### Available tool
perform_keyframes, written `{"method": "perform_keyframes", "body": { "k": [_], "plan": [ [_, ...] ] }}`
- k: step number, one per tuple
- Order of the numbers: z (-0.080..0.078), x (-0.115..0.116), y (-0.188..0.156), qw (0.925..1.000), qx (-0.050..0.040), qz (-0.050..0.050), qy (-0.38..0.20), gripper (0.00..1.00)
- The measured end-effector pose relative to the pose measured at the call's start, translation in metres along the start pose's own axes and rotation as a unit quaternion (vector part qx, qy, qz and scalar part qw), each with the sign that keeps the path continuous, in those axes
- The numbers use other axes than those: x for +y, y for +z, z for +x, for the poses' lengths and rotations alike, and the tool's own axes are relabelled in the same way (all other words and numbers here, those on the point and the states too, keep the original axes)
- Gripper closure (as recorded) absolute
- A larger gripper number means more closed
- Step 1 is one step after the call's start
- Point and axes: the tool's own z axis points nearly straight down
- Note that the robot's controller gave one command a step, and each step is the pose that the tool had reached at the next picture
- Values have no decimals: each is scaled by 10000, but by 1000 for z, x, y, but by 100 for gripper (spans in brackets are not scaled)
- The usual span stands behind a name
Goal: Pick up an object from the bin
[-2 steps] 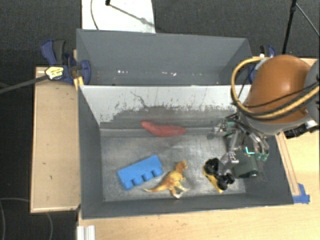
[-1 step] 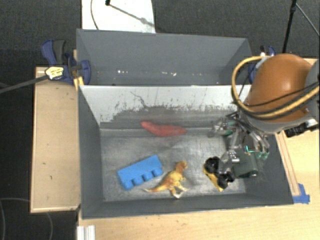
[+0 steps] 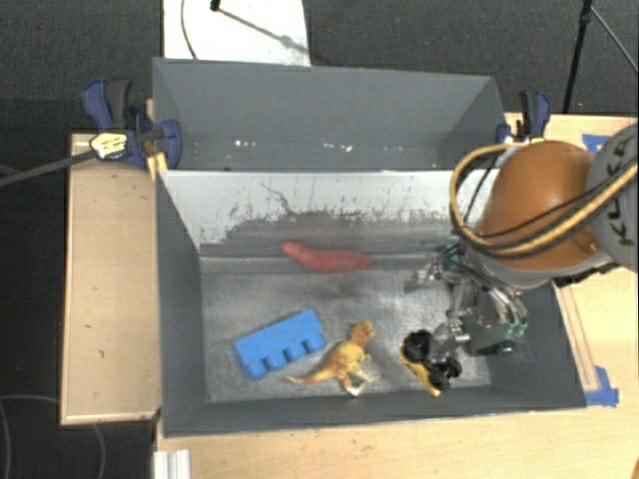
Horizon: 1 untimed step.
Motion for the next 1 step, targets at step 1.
{"method": "perform_keyframes", "body": {
  "k": [1],
  "plan": [
    [2, -1, 13, 10000, 21, -2, -92, 0]
  ]
}}
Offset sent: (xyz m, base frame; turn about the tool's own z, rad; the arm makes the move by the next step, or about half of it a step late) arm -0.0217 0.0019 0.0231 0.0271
